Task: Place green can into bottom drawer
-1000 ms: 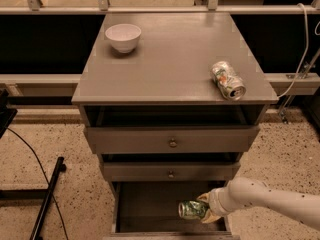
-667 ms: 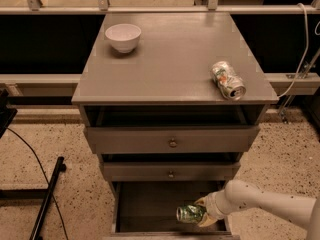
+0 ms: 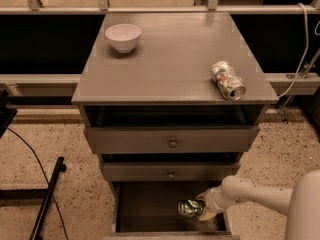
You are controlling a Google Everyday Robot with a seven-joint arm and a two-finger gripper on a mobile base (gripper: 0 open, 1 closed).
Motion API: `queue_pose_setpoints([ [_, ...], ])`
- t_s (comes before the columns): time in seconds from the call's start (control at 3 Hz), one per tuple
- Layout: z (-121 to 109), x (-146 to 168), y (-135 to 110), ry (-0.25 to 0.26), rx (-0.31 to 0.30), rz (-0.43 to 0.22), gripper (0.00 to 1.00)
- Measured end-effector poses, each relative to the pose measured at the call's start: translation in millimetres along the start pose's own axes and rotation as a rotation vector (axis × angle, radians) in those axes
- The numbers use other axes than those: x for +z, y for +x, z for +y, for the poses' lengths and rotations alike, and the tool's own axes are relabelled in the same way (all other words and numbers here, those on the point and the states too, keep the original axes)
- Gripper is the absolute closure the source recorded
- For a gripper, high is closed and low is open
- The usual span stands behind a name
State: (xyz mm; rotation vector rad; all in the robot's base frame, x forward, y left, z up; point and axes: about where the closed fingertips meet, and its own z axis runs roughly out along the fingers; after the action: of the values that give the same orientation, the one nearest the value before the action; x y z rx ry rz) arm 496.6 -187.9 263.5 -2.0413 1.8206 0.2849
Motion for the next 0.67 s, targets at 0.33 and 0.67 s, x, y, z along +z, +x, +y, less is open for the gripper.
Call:
queue_pose_setpoints([
  [0.33,-14.0,20.7,22.6,0.046,0.004,0.012,1.00],
  [0.67,-14.4,41.9,33.2,0.080,-0.041,0.035,1.00],
])
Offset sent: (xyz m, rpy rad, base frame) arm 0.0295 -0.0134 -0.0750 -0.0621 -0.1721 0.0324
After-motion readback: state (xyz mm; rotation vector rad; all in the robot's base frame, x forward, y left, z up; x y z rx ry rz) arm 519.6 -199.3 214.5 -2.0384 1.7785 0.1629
